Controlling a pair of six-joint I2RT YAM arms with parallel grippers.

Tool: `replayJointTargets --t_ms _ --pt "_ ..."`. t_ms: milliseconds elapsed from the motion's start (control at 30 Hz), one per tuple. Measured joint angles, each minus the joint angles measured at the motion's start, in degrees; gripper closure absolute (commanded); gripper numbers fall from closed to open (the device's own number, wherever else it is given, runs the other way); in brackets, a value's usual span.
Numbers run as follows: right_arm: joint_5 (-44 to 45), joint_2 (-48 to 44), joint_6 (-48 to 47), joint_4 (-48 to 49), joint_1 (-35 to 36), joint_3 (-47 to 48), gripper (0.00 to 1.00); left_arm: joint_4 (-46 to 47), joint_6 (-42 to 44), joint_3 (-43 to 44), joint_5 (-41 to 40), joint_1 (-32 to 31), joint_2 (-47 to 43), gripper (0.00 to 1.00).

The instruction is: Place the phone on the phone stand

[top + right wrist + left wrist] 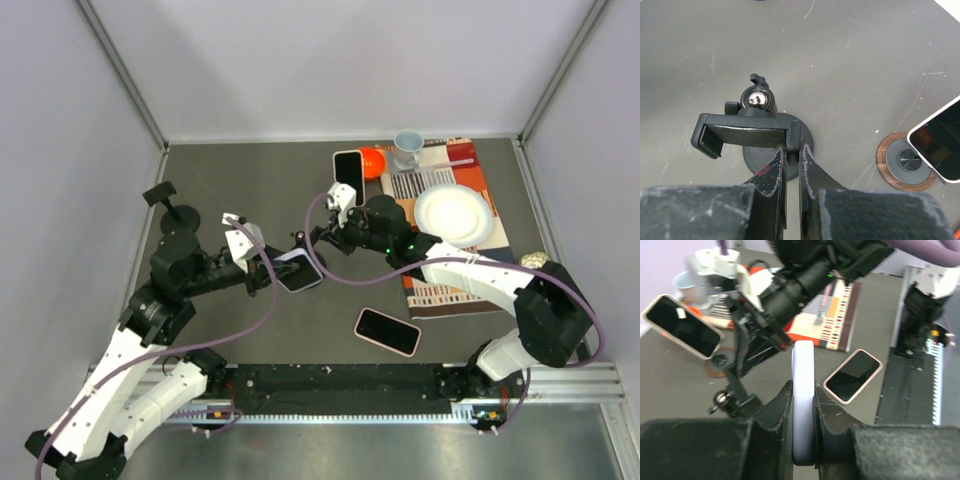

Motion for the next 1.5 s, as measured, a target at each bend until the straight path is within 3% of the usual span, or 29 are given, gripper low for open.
replayJointTargets --t_ms 233,533,733,933,1233,1500 --pt "-7.45 0.00 -0.37 -1.55 -2.34 0.42 1.00 11.93 -2.62 -1.20 14.75 0.00 7.98 1.00" --pt "-13.22 0.00 -0.15 -2.27 -3.85 0.42 1.00 24.15 -0.09 -0.20 21.75 0.00 23.63 1.00" --pt "-15.06 0.04 -0.17 -2.60 -4.44 0.42 1.00 22.32 7.39 2.25 21.20 0.04 29.55 1.00" --pt "-16.17 0.17 0.09 -2.56 -5.35 0.42 1.00 12.52 16.96 8.28 19.93 -1.33 32.30 1.00" --pt "-16.83 0.33 0.11 -2.29 -5.88 0.42 1.00 6.99 22.93 9.46 17.27 -1.51 34.01 1.00" --pt "-18.36 0.33 0.42 -2.12 -6.69 0.28 1.00 9.94 24.09 6.49 13.99 -1.70 33.68 1.00"
